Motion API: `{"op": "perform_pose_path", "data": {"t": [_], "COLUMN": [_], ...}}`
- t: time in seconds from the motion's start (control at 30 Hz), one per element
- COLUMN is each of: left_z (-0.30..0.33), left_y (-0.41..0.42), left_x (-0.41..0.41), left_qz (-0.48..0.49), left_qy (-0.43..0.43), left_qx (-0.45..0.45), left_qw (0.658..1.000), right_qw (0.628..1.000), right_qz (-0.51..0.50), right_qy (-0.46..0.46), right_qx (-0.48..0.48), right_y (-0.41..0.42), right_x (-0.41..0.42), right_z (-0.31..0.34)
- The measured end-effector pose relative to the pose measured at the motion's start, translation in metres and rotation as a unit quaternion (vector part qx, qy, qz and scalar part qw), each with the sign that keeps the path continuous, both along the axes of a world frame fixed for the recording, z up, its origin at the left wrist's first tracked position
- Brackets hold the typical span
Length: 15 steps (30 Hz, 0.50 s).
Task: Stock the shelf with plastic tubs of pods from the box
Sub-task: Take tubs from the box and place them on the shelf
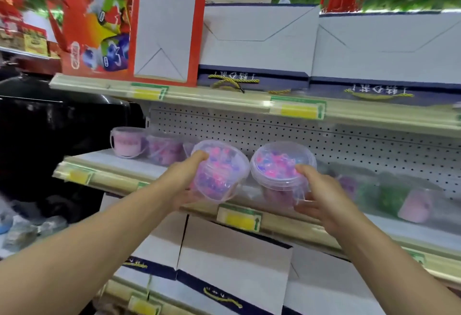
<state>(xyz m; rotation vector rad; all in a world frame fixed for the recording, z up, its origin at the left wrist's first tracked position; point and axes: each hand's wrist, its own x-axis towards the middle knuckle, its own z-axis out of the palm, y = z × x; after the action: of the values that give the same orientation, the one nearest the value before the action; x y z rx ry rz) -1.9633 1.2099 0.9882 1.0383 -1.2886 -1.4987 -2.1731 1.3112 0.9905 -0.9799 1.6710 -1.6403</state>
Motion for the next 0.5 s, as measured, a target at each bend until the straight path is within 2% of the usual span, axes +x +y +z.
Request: {"op": "perform_pose_path", "data": {"t": [0.2, 0.3, 0.33, 0.4, 0.5], "left_z": [0.011, 0.008, 0.004, -0.005, -0.017], "left_y": [-0.066, -0.090, -0.096, -0.105, -0.105], "left_x": [-0.025, -0.027, -0.025, -0.021, -0.023], "left_qz": [-0.050, -0.107, -0.123, -0.129, -0.041], "left_qy": [-0.089, -0.128, -0.162, -0.279, -0.391], "left_qx": [0.017, -0.014, -0.040, -0.135, -0.242], "left_qw": [0.995, 0.986, 0.978, 0.942, 0.887], "right_qw": [0.998, 0.996, 0.996, 0.995, 0.993], "right_qz": [-0.056, -0.077, -0.081, -0.090, -0.101], "right_qy": [-0.010, -0.005, -0.007, -0.010, -0.010], "right_qx": [0.025, 0.041, 0.044, 0.050, 0.056], "right_y": [-0.034, -0.042, -0.043, -0.045, -0.049], "right_x": [-0.004, -0.011, -0.011, -0.012, -0.011], "right_z": [0.006, 0.003, 0.003, 0.001, -0.002]}}
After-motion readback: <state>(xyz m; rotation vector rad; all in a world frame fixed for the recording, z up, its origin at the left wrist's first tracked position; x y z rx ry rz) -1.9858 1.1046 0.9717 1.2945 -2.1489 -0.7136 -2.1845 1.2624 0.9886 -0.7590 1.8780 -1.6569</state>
